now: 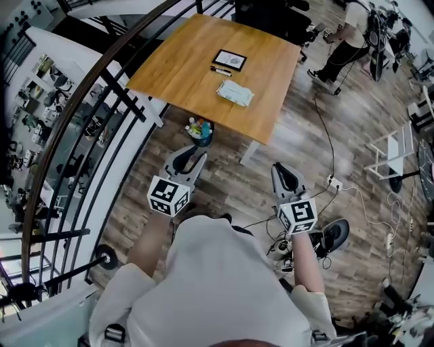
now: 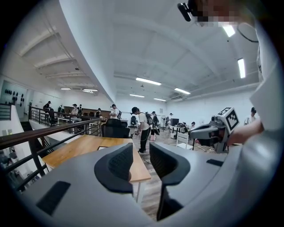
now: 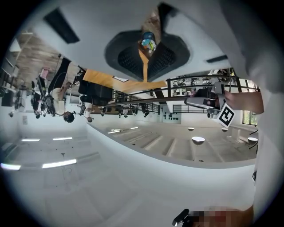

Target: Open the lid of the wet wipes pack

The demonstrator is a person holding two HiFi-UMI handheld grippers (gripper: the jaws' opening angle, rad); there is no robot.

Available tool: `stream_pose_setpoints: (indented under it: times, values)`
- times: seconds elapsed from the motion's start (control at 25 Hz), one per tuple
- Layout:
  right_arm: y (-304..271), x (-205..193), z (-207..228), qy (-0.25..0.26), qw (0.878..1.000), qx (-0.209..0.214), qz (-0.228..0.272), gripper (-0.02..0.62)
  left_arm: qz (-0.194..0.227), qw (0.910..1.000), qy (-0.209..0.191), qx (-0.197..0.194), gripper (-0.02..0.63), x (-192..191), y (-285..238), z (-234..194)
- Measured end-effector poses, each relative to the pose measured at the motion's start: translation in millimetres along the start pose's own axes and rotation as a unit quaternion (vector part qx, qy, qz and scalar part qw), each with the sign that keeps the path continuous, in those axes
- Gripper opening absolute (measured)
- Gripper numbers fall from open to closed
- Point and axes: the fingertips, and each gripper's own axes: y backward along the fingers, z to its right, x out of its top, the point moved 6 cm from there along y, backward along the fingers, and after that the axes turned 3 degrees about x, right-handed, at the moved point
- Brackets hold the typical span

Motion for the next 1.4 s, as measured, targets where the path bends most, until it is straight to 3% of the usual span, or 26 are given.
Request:
stream_pose_setpoints:
  times: [0.52, 1.4]
  values:
    - [-57, 0, 28, 0.01, 1.0, -0.001, -0.022, 0.015, -0.018, 0.9997, 0.01, -0.011, 0.113, -8, -51, -38]
    - [-263, 26, 93, -0.004, 0.997, -0.043, -0.066, 0.015, -0.059, 0.9913, -0.012, -0.117, 0.127, 0, -220, -201]
